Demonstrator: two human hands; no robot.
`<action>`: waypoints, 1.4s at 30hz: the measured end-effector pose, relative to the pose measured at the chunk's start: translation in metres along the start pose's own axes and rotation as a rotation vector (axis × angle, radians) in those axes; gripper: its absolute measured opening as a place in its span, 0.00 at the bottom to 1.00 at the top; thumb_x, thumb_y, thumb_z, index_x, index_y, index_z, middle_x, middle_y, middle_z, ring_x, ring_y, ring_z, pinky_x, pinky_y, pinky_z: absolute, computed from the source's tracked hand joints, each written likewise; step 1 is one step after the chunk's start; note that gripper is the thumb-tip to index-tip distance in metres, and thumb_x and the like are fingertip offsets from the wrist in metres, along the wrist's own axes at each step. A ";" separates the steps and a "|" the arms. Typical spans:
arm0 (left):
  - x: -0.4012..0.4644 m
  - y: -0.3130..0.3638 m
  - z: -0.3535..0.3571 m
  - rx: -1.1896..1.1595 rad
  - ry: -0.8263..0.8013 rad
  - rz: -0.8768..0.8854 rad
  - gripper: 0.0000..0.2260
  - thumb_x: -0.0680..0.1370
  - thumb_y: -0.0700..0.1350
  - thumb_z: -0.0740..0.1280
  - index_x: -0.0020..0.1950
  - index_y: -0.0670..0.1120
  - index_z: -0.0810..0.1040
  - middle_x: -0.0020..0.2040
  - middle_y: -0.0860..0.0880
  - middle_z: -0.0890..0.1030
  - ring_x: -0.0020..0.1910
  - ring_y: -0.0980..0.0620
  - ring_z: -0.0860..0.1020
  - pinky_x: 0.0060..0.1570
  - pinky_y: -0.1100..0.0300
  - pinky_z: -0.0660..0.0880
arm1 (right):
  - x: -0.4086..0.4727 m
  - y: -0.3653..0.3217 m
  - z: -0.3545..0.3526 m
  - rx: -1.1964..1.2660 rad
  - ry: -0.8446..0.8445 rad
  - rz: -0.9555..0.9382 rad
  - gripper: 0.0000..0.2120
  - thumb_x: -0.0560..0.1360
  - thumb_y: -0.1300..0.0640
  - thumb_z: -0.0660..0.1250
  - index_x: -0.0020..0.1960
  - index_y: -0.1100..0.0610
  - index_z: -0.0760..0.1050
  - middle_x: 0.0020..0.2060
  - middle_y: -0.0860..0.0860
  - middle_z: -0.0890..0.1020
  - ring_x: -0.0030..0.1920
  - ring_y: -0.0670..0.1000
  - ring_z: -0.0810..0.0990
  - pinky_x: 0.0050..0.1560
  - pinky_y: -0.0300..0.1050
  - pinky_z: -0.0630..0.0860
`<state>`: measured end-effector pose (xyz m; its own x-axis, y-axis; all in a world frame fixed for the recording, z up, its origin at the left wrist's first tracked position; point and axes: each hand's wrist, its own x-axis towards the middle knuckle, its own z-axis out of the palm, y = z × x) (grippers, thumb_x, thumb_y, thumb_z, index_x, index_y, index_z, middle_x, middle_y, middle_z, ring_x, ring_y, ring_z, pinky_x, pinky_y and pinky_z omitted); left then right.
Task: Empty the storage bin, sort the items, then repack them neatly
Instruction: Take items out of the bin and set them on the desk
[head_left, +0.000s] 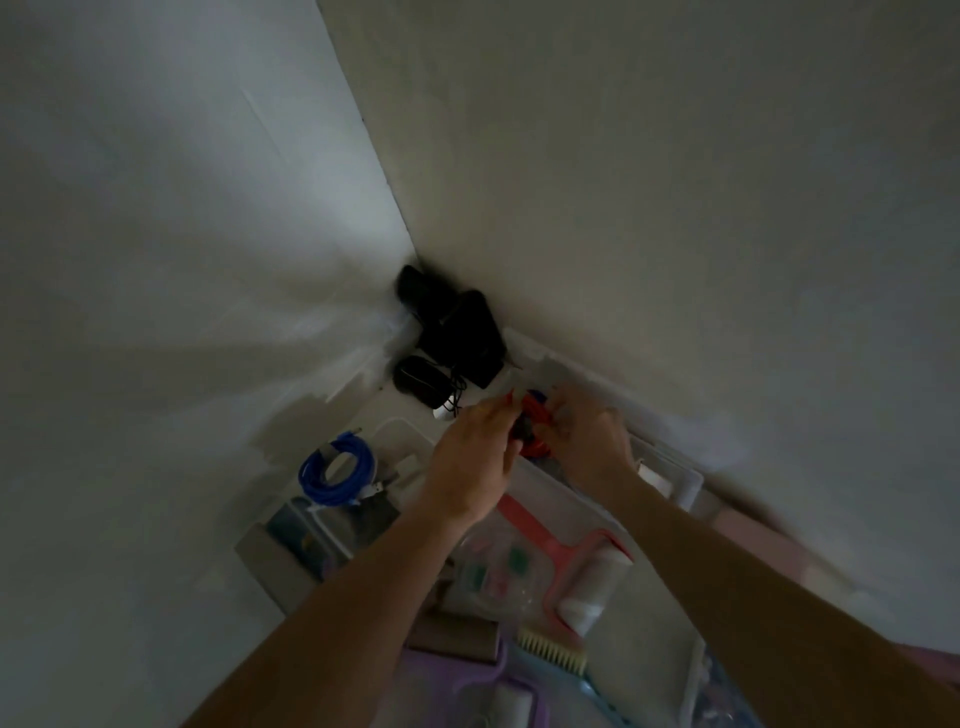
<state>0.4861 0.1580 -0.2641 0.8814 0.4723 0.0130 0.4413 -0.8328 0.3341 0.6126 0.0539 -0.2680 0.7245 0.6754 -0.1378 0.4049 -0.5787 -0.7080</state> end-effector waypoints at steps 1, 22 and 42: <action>-0.003 -0.001 0.005 0.003 -0.018 0.013 0.23 0.80 0.48 0.64 0.75 0.49 0.67 0.72 0.49 0.70 0.68 0.49 0.70 0.67 0.55 0.70 | 0.000 0.000 0.000 -0.031 0.023 0.018 0.06 0.76 0.48 0.67 0.44 0.50 0.77 0.36 0.50 0.83 0.37 0.53 0.82 0.36 0.46 0.79; -0.052 -0.042 -0.069 0.215 0.048 -0.263 0.13 0.75 0.46 0.65 0.59 0.48 0.75 0.54 0.47 0.76 0.54 0.45 0.75 0.48 0.51 0.74 | 0.000 0.015 -0.013 -0.149 0.020 0.092 0.08 0.74 0.58 0.69 0.49 0.58 0.85 0.42 0.57 0.86 0.39 0.57 0.83 0.42 0.44 0.80; -0.074 -0.050 -0.152 -0.361 0.248 -0.491 0.07 0.75 0.52 0.73 0.44 0.48 0.83 0.36 0.52 0.83 0.35 0.57 0.81 0.37 0.63 0.73 | -0.026 0.002 -0.043 0.467 -0.042 0.173 0.09 0.77 0.63 0.66 0.47 0.53 0.84 0.40 0.51 0.86 0.44 0.52 0.85 0.50 0.50 0.82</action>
<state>0.3731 0.2088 -0.1384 0.5077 0.8613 -0.0193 0.6601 -0.3745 0.6512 0.6183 0.0158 -0.2359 0.7322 0.6108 -0.3014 -0.0195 -0.4235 -0.9057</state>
